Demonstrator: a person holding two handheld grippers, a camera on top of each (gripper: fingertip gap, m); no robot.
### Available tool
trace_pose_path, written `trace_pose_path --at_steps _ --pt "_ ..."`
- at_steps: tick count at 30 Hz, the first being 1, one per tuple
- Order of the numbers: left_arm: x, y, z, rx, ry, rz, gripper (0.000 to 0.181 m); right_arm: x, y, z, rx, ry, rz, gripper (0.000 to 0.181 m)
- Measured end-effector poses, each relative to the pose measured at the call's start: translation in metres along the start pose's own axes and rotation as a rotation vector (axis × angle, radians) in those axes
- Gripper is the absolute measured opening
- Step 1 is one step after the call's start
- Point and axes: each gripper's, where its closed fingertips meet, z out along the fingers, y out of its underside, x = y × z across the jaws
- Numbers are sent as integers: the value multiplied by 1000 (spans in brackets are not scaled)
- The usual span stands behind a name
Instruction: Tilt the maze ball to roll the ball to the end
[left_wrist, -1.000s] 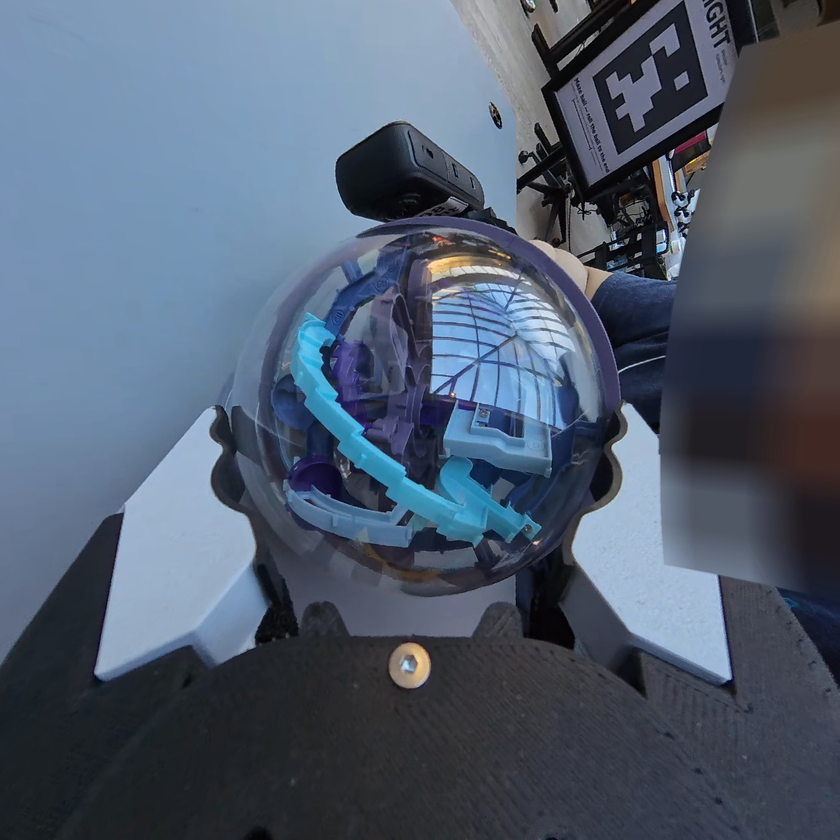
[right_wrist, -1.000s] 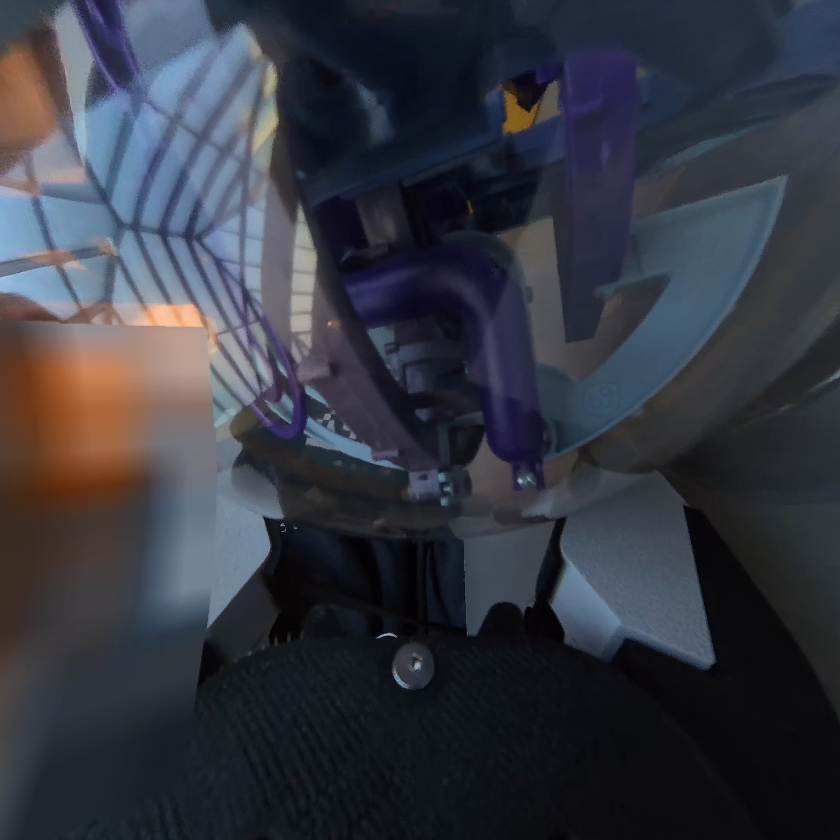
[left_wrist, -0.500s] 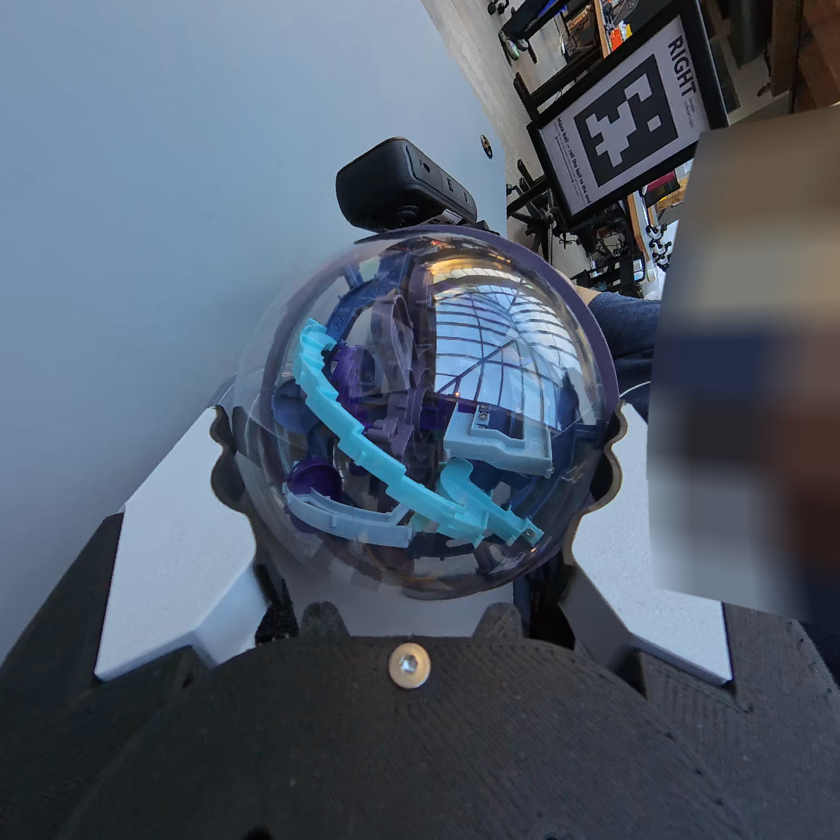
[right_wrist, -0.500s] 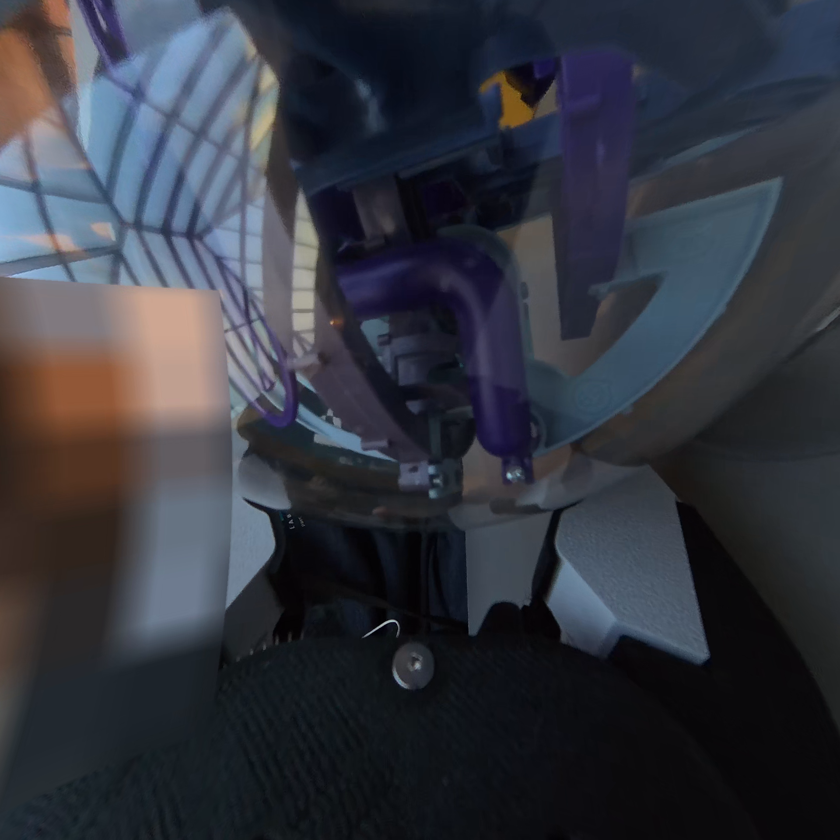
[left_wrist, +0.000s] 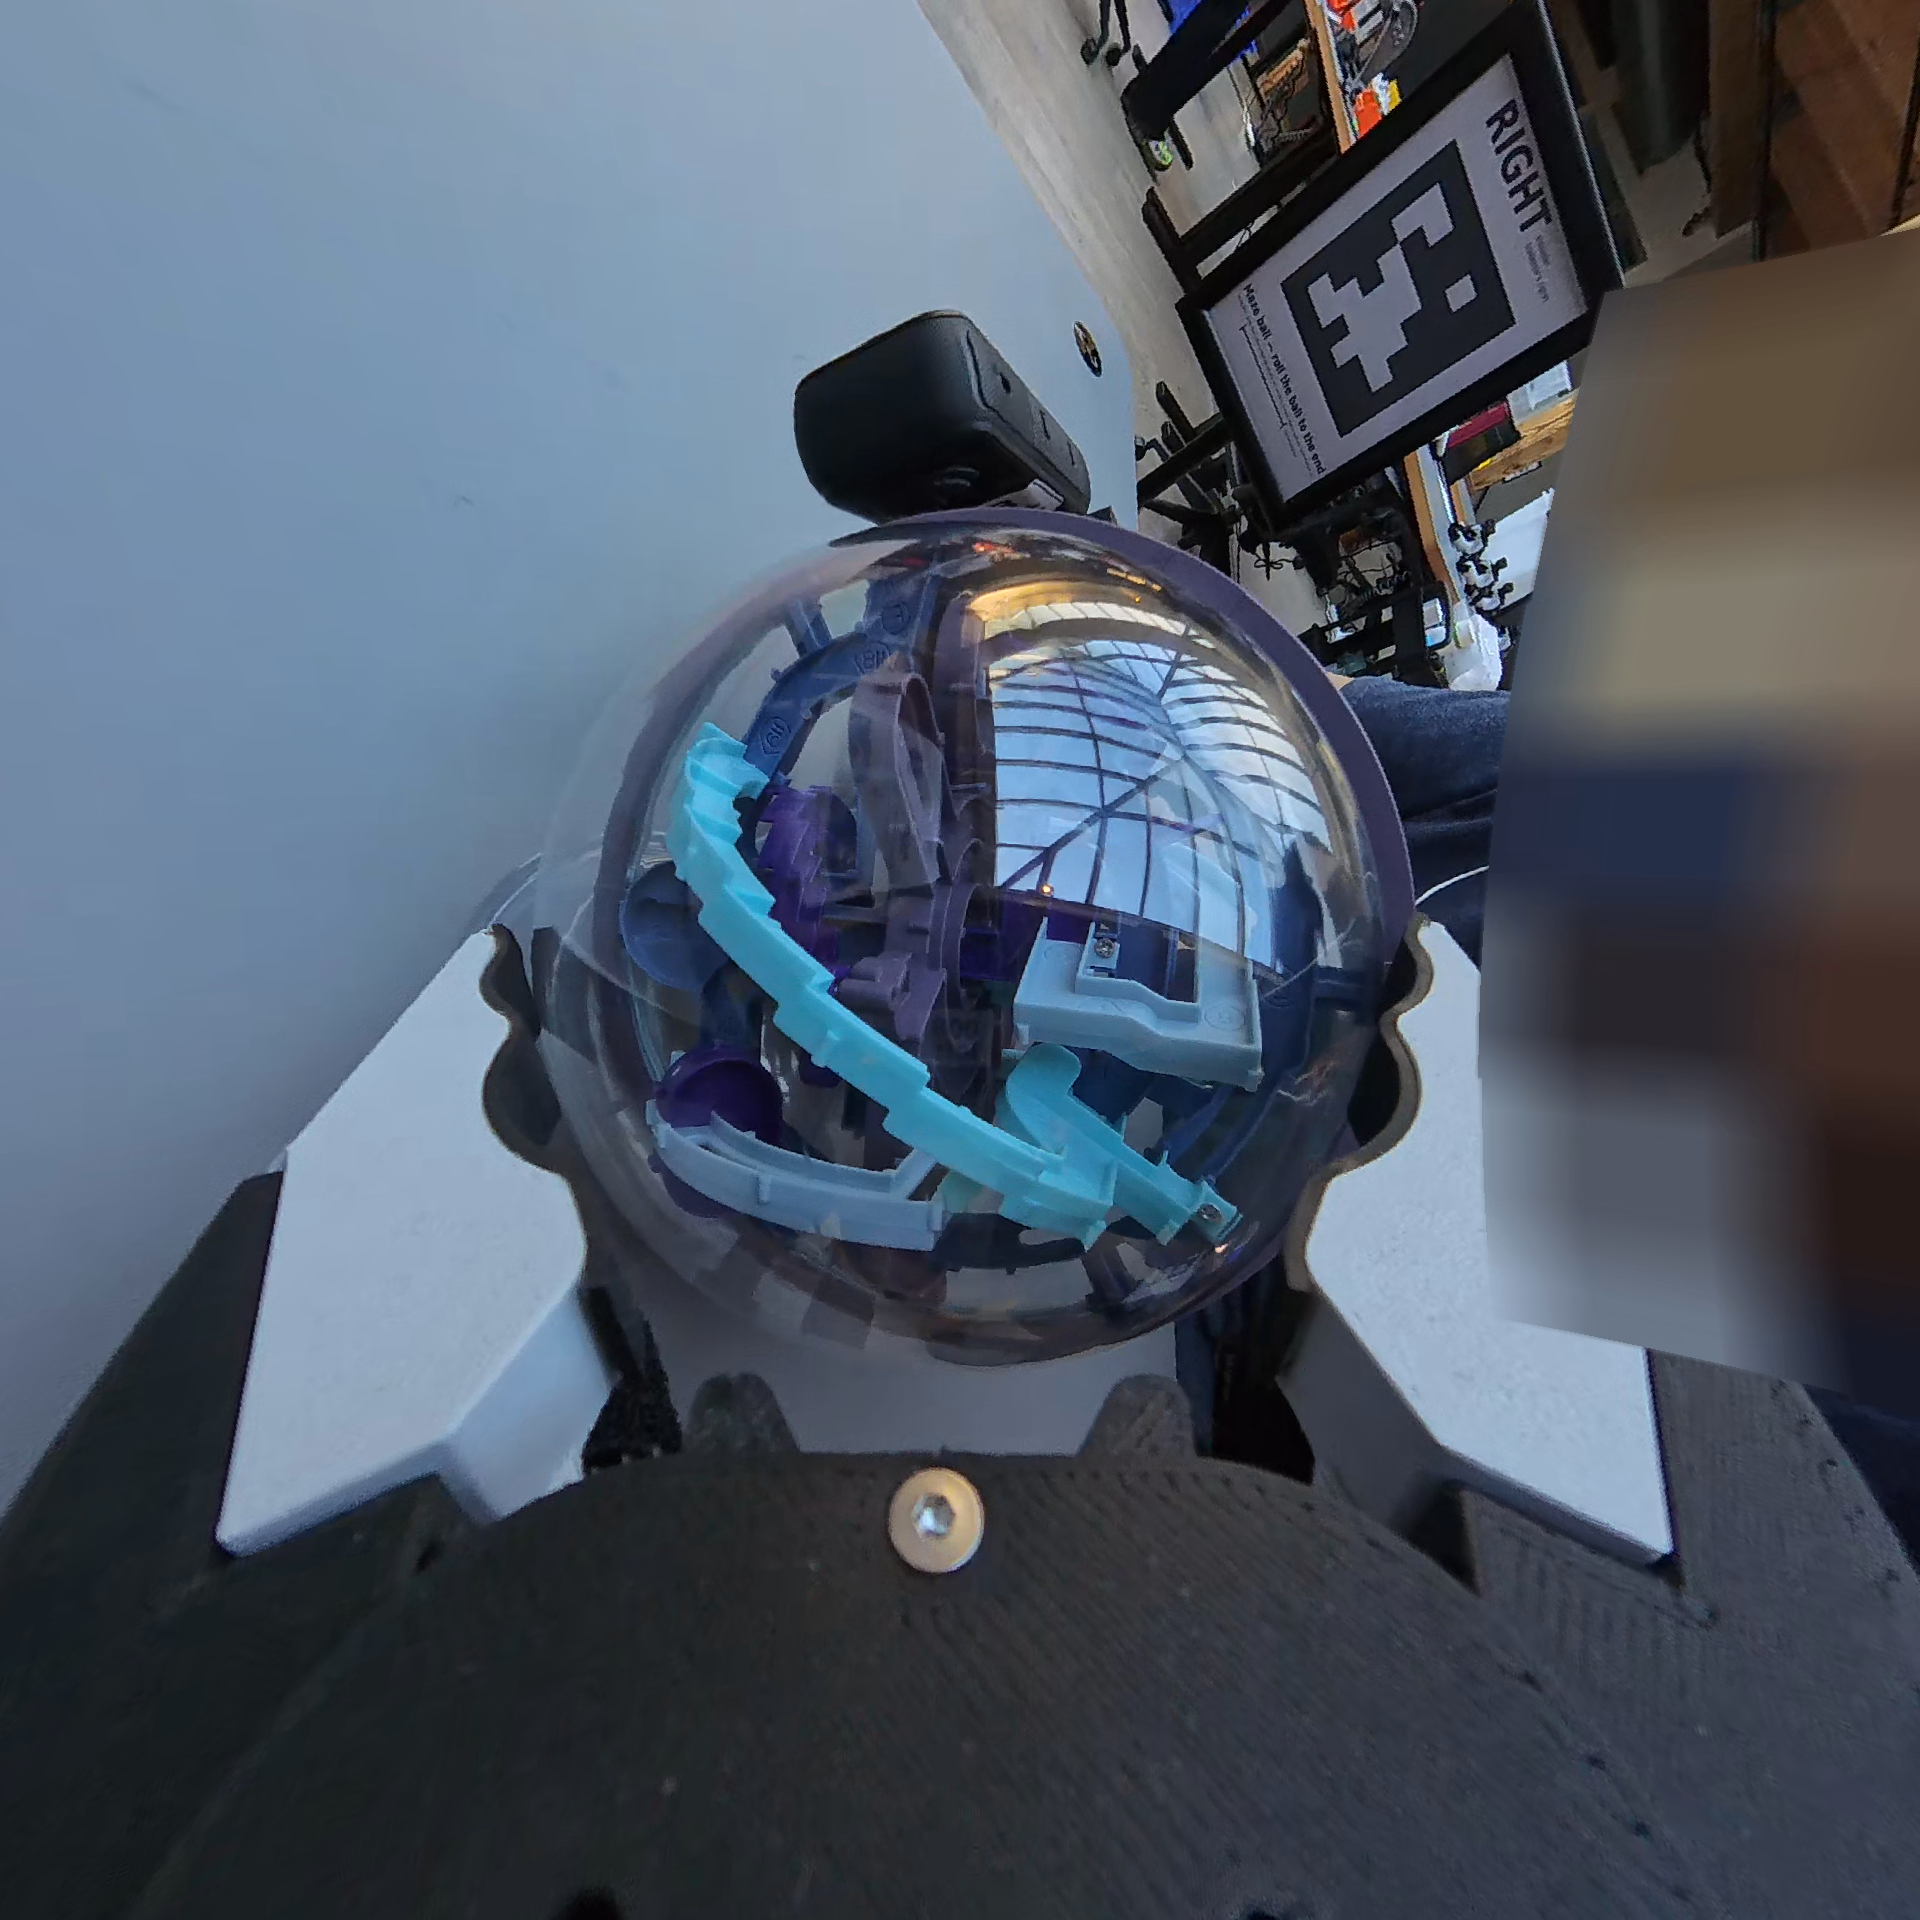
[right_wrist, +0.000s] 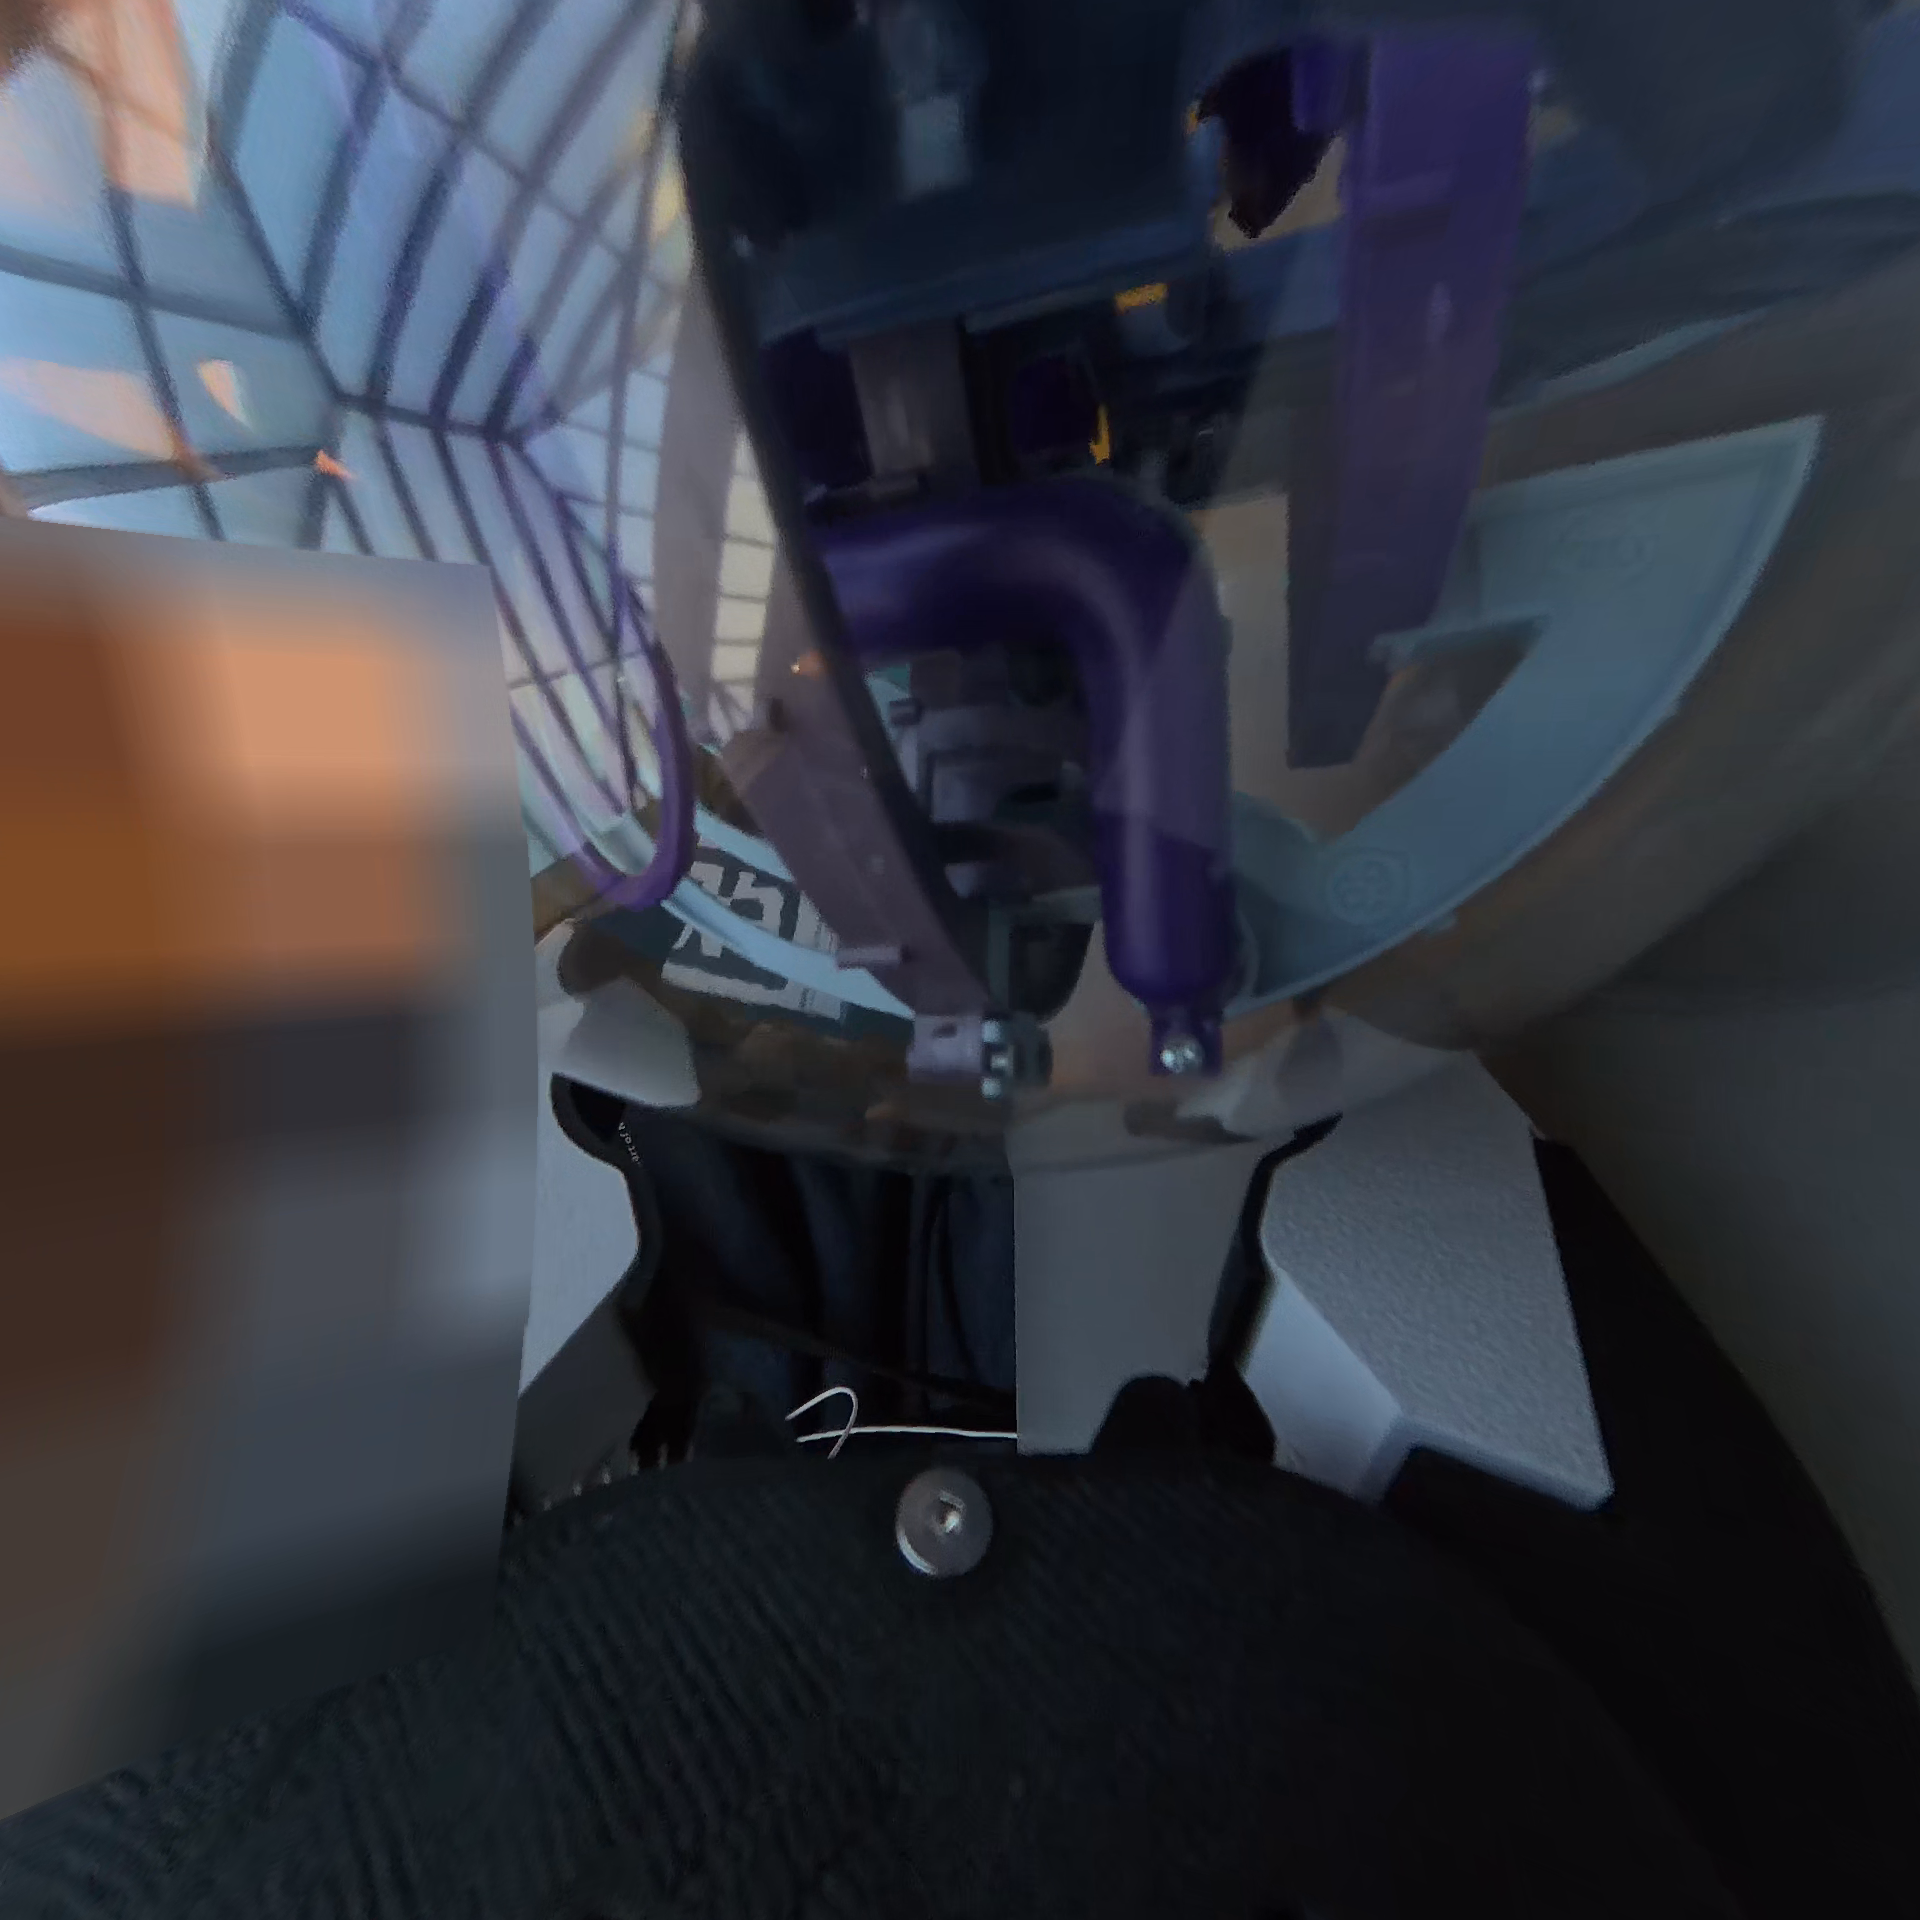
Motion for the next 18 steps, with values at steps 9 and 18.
trace_pose_path --at_steps 9,18 --pt "2 -1 -2 36 -14 28 153 -2 2 0 9 -11 -10 135" --pt "16 -12 -25 135 -17 80 146 -1 3 -2 22 22 -43 139"
